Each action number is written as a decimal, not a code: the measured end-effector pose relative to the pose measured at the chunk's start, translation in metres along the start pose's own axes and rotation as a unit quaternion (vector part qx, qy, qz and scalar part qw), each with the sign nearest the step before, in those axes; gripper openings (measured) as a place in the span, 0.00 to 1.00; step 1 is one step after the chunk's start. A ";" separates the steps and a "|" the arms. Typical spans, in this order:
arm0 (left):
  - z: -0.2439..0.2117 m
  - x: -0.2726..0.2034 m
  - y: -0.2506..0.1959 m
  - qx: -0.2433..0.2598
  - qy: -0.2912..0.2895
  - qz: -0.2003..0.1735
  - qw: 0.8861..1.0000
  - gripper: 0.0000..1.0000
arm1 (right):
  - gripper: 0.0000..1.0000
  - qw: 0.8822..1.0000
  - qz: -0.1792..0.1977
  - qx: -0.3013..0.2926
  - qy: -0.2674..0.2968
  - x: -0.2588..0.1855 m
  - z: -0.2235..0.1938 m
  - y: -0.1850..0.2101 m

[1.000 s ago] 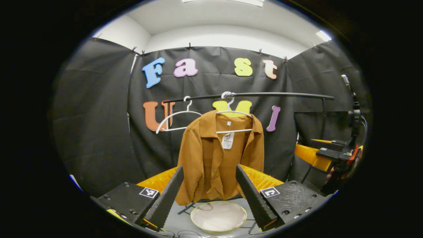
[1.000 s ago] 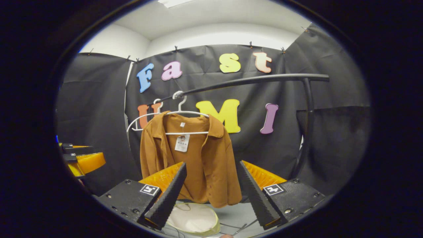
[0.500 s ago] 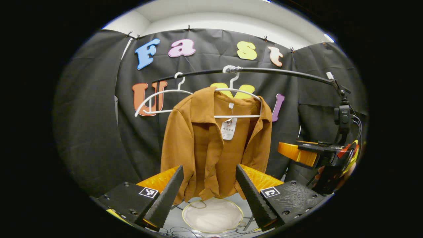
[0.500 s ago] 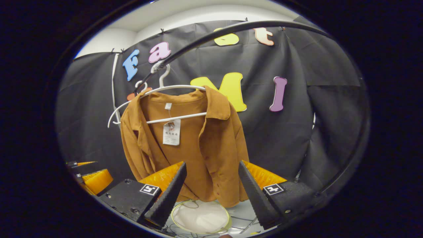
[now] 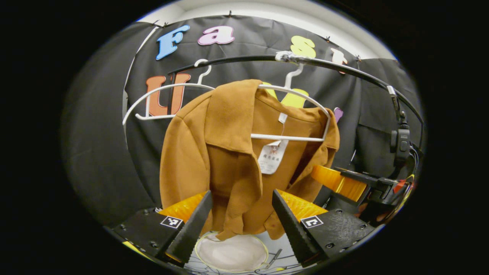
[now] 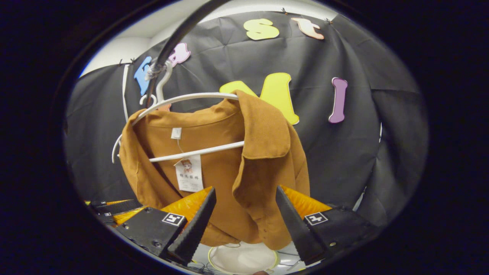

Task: Grasp the clothes on the hanger with both hands and then place them into the laundry hamper below.

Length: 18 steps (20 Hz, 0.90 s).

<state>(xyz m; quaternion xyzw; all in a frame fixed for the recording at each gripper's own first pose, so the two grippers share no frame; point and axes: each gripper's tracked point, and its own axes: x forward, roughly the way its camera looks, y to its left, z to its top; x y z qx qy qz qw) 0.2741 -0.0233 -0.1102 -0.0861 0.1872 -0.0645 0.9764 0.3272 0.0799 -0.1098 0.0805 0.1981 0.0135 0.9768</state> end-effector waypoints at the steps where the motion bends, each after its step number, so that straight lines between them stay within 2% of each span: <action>1: 0.004 0.008 0.001 -0.004 0.000 0.007 1.000 0.96 | 0.99 1.000 -0.001 0.001 0.008 0.005 0.000 0.001; 4: 0.006 0.026 0.001 -0.017 0.007 0.024 1.000 0.96 | 0.99 1.000 -0.009 0.006 0.013 0.019 0.005 -0.003; 5: 0.005 0.031 0.004 -0.020 0.011 0.028 0.999 1.00 | 0.98 1.000 -0.016 0.009 0.017 0.023 0.004 -0.006; 9: -0.002 0.046 0.013 -0.037 0.031 0.038 0.998 1.00 | 0.94 0.999 -0.015 0.033 0.029 0.035 0.000 -0.009; 10: -0.002 0.047 0.014 -0.042 0.032 0.041 0.998 0.84 | 0.91 0.999 -0.015 0.041 0.031 0.038 -0.002 -0.011; 11: -0.001 0.046 0.015 -0.042 0.034 0.042 0.998 0.80 | 0.89 0.998 -0.014 0.049 0.032 0.039 -0.002 -0.013; 12: 0.000 0.050 0.016 -0.039 0.035 0.044 0.998 0.86 | 0.84 0.998 -0.012 0.059 0.028 0.040 0.000 -0.014; 13: 0.003 0.053 0.016 -0.034 0.033 0.044 0.998 0.77 | 0.82 0.997 -0.010 0.068 0.026 0.041 0.001 -0.016; 14: 0.005 0.056 0.017 -0.031 0.030 0.044 0.998 0.68 | 0.76 0.997 -0.005 0.075 0.025 0.041 0.002 -0.017; 15: 0.006 0.061 0.017 -0.031 0.030 0.042 0.998 0.64 | 0.75 0.996 0.000 0.082 0.025 0.041 0.002 -0.018; 16: 0.005 0.061 0.015 -0.032 0.033 0.038 0.998 0.50 | 0.65 0.996 0.002 0.089 0.025 0.042 0.002 -0.020; 17: 0.007 0.062 0.016 -0.034 0.030 0.040 0.998 0.34 | 0.60 0.995 -0.003 0.097 0.024 0.042 0.003 -0.026; 18: 0.008 0.062 0.019 -0.036 0.026 0.045 0.998 0.18 | 0.48 0.994 -0.006 0.105 0.021 0.041 0.005 -0.032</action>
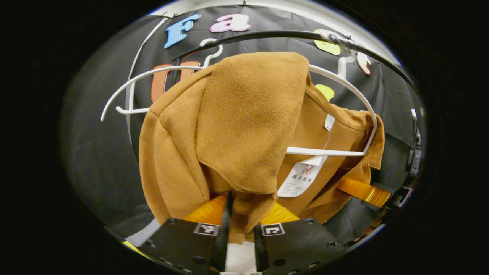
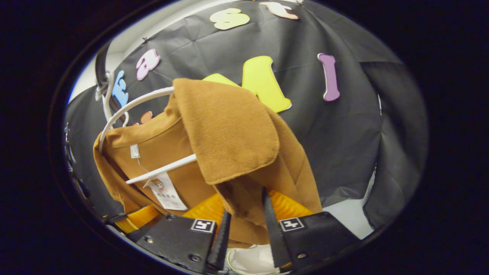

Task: Grasp the clothes on the hanger with both hands and then place them into the laundry hamper below.

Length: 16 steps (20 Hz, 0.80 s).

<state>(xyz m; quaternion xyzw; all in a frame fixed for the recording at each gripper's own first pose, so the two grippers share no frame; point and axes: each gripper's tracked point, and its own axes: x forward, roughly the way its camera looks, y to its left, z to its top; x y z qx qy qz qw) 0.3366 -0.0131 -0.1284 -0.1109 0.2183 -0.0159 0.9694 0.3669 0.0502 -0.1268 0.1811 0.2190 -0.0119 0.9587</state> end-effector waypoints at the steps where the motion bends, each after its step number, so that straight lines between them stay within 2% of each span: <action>1: 0.000 0.001 0.000 -0.002 0.000 -0.003 1.000 0.11 | 0.43 1.000 0.002 0.006 -0.004 -0.001 0.001 -0.003; 2: 0.001 0.000 -0.001 -0.006 -0.002 -0.010 1.000 0.08 | 0.28 1.000 0.005 0.012 -0.006 -0.001 0.003 -0.005; 3: 0.000 0.001 -0.003 -0.013 0.000 -0.018 1.000 0.08 | 0.24 1.000 0.008 0.019 -0.008 -0.002 0.004 -0.007; 4: -0.003 0.000 -0.008 -0.021 0.006 -0.033 0.999 0.08 | 0.14 1.000 0.011 0.028 -0.010 -0.002 0.007 -0.010; 5: -0.003 -0.002 -0.008 -0.027 0.009 -0.037 0.999 0.14 | 0.10 0.999 0.018 0.038 -0.015 -0.003 0.009 -0.011; 6: -0.002 0.001 0.000 -0.032 0.007 -0.024 0.999 0.08 | 0.10 0.998 0.026 0.052 -0.017 -0.004 0.012 -0.011; 7: -0.001 -0.001 0.000 -0.040 0.012 -0.029 0.999 0.07 | 0.08 0.997 0.032 0.068 -0.017 -0.004 0.013 -0.012; 8: -0.002 -0.005 0.001 -0.044 0.016 -0.033 0.998 0.00 | 0.05 0.996 0.038 0.083 -0.015 -0.003 0.015 -0.013; 9: 0.001 -0.007 0.007 -0.039 0.013 -0.025 0.999 0.00 | 0.05 0.994 0.042 0.096 -0.012 -0.003 0.016 -0.015; 10: 0.004 -0.010 0.013 -0.034 0.007 -0.019 0.999 0.06 | 0.04 0.993 0.047 0.106 -0.008 -0.003 0.016 -0.016; 11: 0.008 -0.013 0.018 -0.034 0.002 -0.019 0.999 0.00 | 0.04 0.992 0.054 0.112 -0.008 -0.004 0.018 -0.017; 13: 0.017 -0.020 0.028 -0.044 -0.008 -0.016 0.999 0.00 | 0.04 0.990 0.059 0.123 -0.023 -0.007 0.028 -0.023; 16: 0.031 -0.028 0.046 -0.059 -0.021 -0.008 0.998 0.00 | 0.04 0.981 0.078 0.171 -0.053 -0.012 0.048 -0.035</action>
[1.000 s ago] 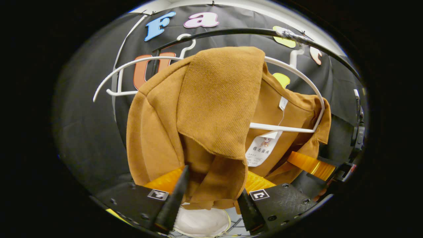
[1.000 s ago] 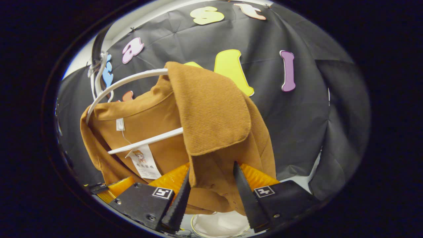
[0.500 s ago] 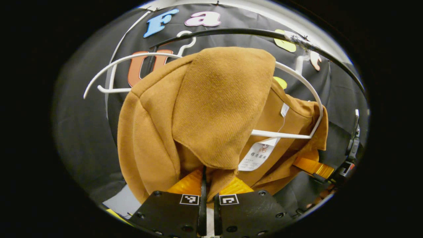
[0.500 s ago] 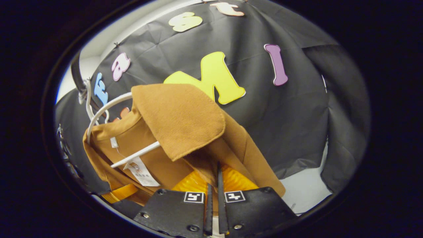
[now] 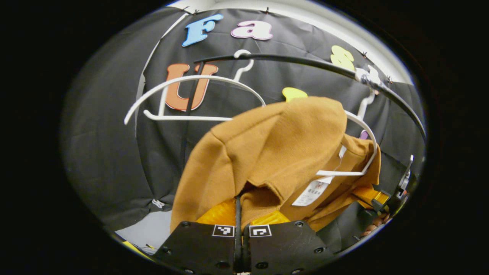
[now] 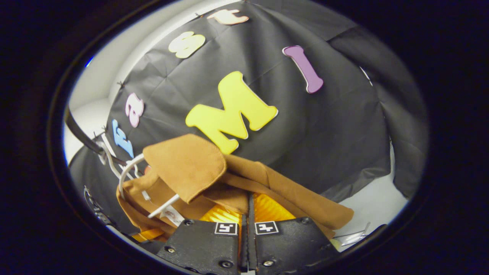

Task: Grasp the clothes on the hanger with both hands and then place them into the laundry hamper below.

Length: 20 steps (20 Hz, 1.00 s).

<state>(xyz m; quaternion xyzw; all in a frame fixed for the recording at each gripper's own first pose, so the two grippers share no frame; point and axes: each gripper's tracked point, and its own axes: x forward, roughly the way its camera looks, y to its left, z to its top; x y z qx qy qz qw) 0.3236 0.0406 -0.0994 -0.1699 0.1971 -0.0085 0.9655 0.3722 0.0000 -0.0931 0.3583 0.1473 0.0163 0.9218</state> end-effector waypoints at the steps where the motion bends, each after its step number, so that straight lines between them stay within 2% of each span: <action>1: 0.006 -0.003 0.004 -0.004 -0.005 0.002 1.000 0.00 | 0.04 1.000 0.007 0.021 -0.005 -0.003 0.004 -0.002; 3: 0.018 -0.008 0.009 -0.010 -0.013 -0.001 1.000 0.00 | 0.04 0.999 0.016 0.039 -0.007 -0.003 0.006 -0.003; 7: 0.037 -0.012 0.019 -0.003 -0.024 -0.001 1.000 0.00 | 0.04 0.999 0.031 0.037 -0.023 -0.004 0.021 0.000; 14: 0.069 -0.008 0.035 -0.016 -0.039 -0.001 0.999 0.00 | 0.04 0.989 0.087 0.108 -0.060 -0.015 0.054 0.006; 18: 0.094 -0.011 0.040 -0.027 -0.059 -0.005 0.998 0.00 | 0.03 0.983 0.099 0.134 -0.076 -0.005 0.073 0.003; 20: 0.101 -0.010 0.043 -0.021 -0.061 -0.002 0.998 0.00 | 0.04 0.987 0.096 0.119 -0.060 0.002 0.064 0.002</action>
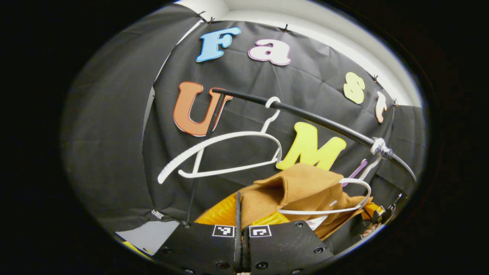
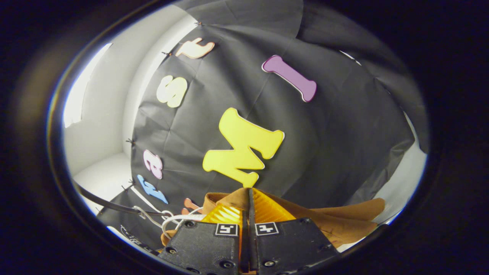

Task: Grasp the clothes on the hanger with both hands and then place them into the laundry hamper below.

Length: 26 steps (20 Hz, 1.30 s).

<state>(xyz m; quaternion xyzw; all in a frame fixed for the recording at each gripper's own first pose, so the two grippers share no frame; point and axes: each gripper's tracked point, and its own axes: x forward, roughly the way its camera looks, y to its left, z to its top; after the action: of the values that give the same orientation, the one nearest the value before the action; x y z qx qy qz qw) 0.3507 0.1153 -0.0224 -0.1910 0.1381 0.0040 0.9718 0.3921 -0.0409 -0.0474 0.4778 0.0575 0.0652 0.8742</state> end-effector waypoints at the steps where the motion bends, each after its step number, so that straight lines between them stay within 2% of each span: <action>1: 0.005 0.001 0.001 0.004 -0.004 0.001 1.000 0.00 | 0.04 1.000 -0.004 -0.005 0.005 0.004 -0.002 -0.002; 5: 0.004 0.012 0.014 -0.007 0.003 0.003 1.000 0.00 | 0.03 1.000 -0.017 0.009 0.020 0.016 -0.010 -0.020; 8: -0.025 0.023 0.025 -0.030 0.036 0.002 0.999 0.00 | 0.03 0.999 -0.013 0.005 0.048 0.020 -0.033 -0.024; 10: -0.048 0.028 0.036 -0.023 0.046 0.013 0.999 0.00 | 0.04 0.998 -0.021 -0.002 0.057 0.020 -0.046 -0.036; 16: -0.098 0.024 0.063 -0.047 0.081 0.022 0.995 0.00 | 0.04 0.996 -0.045 0.006 0.073 0.009 -0.072 -0.064; 26: -0.135 -0.006 0.057 0.012 0.103 0.009 0.995 0.00 | 0.04 0.991 -0.048 -0.031 0.119 -0.019 -0.128 -0.056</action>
<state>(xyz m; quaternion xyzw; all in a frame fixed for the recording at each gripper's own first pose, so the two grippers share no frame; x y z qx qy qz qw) 0.3052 0.1183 -0.1615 -0.1779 0.2394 -0.0088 0.9544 0.3562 0.0320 -0.1629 0.4363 0.1820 0.0818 0.8774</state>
